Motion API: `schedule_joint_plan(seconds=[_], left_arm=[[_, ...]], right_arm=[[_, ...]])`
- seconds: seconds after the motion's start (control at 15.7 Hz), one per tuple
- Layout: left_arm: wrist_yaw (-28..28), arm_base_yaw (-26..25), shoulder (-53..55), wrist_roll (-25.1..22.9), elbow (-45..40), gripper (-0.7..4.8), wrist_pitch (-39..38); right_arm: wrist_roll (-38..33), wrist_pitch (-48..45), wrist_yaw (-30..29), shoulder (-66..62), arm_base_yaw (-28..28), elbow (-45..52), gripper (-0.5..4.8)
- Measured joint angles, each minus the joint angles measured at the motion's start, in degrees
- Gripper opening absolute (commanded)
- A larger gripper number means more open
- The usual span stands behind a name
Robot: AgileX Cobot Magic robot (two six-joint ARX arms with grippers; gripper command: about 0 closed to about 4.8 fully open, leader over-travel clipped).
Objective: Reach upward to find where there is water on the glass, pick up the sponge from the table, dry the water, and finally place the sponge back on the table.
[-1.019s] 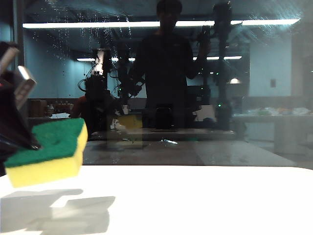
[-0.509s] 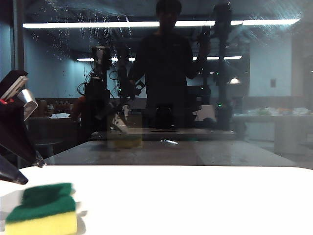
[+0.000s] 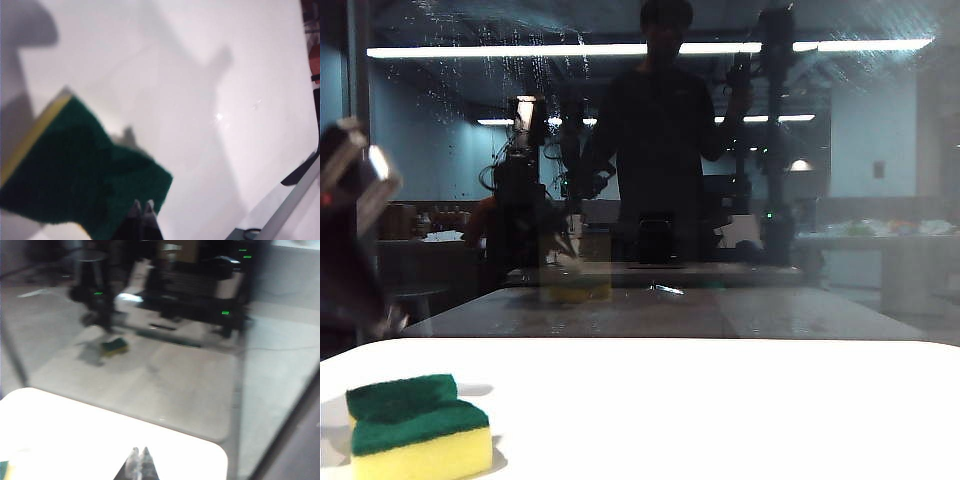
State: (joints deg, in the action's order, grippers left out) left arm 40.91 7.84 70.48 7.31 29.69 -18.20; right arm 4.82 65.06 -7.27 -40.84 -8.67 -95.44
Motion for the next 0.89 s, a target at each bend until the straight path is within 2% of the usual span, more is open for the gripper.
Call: schedule_joint_plan(seconds=[0.25,0.57,0.7,0.89], left_arm=[[-3.2,0.0,-10.4,-1.0,0.0,-0.06,0.9],[-11.2,-0.1,-30.8,-1.1,0.2,-0.06,1.7],[-18.1,-0.1,-41.2,-1.2,0.2,-0.06,1.2],[-24.4,-0.1,-48.8,-1.3,0.2,-0.06,0.2]], right_arm=[[0.2,-1.2,0.2,0.2,0.0,0.6,-0.06],[0.3,-9.9,0.9,7.4,0.0,17.8,-0.06],[0.3,-13.9,1.2,10.9,0.0,25.0,-0.06],[0.3,-19.5,2.0,14.3,0.0,31.7,-0.06]])
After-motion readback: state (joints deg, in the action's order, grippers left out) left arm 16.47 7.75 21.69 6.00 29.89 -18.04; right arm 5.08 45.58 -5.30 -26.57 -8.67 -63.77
